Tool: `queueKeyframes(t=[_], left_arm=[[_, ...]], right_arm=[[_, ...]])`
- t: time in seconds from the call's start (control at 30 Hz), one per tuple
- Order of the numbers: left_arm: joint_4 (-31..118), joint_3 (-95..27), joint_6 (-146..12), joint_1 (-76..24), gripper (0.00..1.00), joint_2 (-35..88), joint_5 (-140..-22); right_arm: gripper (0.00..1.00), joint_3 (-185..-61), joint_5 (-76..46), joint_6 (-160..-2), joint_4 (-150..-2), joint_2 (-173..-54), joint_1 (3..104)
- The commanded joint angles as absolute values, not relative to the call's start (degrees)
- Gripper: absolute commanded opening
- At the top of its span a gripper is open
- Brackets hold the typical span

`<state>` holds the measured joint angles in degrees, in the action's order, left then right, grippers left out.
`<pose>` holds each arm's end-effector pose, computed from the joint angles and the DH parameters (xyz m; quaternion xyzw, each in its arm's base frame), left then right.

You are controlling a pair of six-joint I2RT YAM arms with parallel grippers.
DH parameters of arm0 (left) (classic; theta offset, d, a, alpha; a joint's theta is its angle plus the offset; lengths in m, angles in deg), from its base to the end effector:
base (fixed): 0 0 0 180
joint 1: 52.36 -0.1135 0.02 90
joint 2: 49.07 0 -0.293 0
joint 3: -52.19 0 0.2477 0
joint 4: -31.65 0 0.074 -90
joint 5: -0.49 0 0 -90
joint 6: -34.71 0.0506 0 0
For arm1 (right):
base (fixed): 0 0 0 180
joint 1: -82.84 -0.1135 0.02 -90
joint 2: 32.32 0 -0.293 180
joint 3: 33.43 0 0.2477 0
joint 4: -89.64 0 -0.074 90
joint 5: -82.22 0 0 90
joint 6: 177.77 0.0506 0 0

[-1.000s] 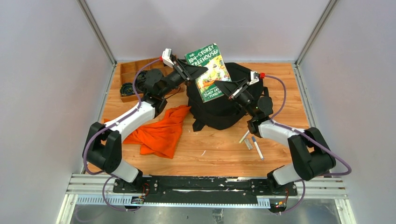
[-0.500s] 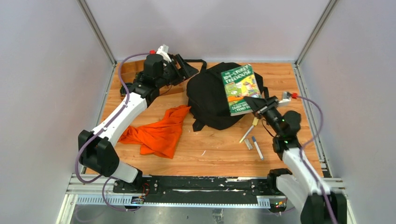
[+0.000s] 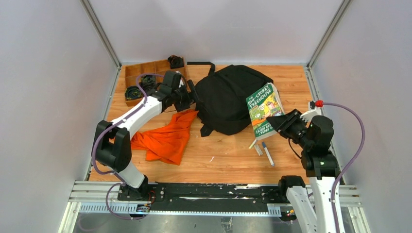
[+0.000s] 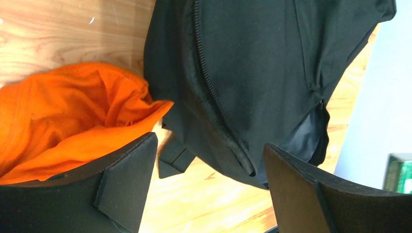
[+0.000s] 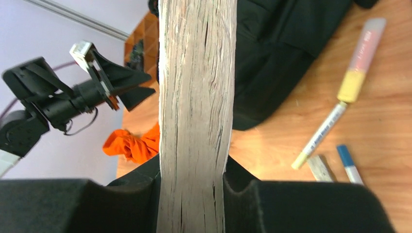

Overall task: Pack the student bag
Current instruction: Place the book in the student bag.

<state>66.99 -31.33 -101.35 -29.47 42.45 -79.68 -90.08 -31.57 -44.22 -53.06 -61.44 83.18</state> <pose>0.3312 -0.1492 0.2869 -0.1505 0.9030 -0.2882 0.2807 0.1024 0.0198 0.3502 0.1565 0.7437 0.3787 0.5282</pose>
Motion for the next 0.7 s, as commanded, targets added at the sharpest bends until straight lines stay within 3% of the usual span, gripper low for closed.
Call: queueKeyframes(t=[0.0,0.13,0.23,0.3,0.33,0.43,0.53,0.67], left_arm=[[61.0,-32.6,-104.4,-29.5,0.84,45.3,-77.1],[60.4,-36.2,-104.3,-29.4,0.77,48.9,-75.8],[59.6,-38.1,-103.2,-29.4,0.63,49.0,-77.2],[59.9,-40.1,-102.0,-29.4,0.47,49.9,-76.6],[60.7,-41.5,-101.5,-29.4,0.32,50.6,-76.1],[62.4,-44.9,-100.4,-28.5,0.02,51.7,-74.5],[62.2,-46.8,-100.9,-26.4,0.00,51.2,-73.3],[49.7,-46.5,-109.8,-22.6,0.00,50.9,-71.6]], right_arm=[[0.00,-94.4,-31.1,-50.1,-47.7,-60.3,83.9],[0.00,-93.9,-31.4,-49.9,-47.5,-59.6,83.9],[0.00,-93.8,-33.1,-50.5,-46.0,-59.7,83.9],[0.00,-94.0,-34.8,-51.3,-44.4,-60.0,83.9],[0.00,-94.2,-35.7,-51.4,-44.1,-60.1,83.9],[0.00,-95.0,-38.9,-50.7,-42.5,-60.5,83.9],[0.00,-94.2,-47.3,-49.7,-41.8,-60.7,83.9],[0.00,-88.7,-58.1,-47.4,-42.0,-60.2,83.9]])
